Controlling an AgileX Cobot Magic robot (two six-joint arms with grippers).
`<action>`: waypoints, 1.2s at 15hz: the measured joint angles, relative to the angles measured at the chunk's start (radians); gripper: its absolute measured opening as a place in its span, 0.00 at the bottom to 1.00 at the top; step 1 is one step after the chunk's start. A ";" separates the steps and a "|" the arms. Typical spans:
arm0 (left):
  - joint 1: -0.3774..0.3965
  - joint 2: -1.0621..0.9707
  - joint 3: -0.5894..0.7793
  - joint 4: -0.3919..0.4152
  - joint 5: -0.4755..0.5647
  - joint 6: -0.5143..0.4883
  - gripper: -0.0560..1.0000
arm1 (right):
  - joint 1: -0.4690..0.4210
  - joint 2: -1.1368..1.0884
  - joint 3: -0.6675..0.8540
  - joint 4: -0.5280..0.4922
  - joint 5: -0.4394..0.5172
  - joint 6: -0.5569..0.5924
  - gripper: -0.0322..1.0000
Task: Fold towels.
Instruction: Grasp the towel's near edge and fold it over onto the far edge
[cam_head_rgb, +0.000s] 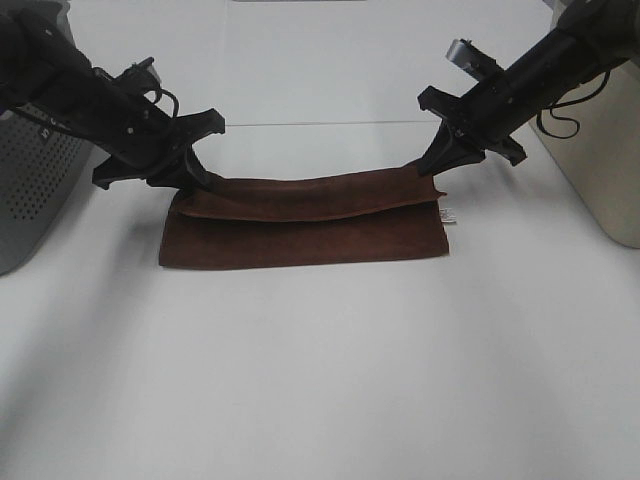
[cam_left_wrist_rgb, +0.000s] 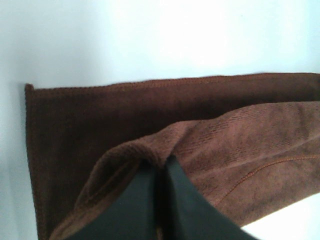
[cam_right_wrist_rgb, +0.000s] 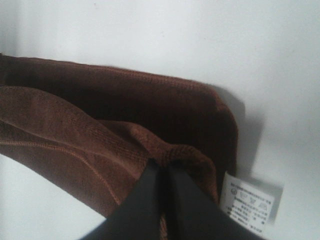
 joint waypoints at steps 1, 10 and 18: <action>0.000 0.041 -0.047 0.001 0.000 0.000 0.06 | 0.000 0.040 -0.026 0.000 0.004 0.008 0.03; 0.001 0.139 -0.119 0.000 -0.002 -0.014 0.54 | 0.000 0.103 -0.038 -0.008 -0.050 0.028 0.54; 0.002 0.037 -0.120 0.154 0.067 -0.061 0.83 | 0.000 0.021 -0.042 -0.066 0.059 0.067 0.70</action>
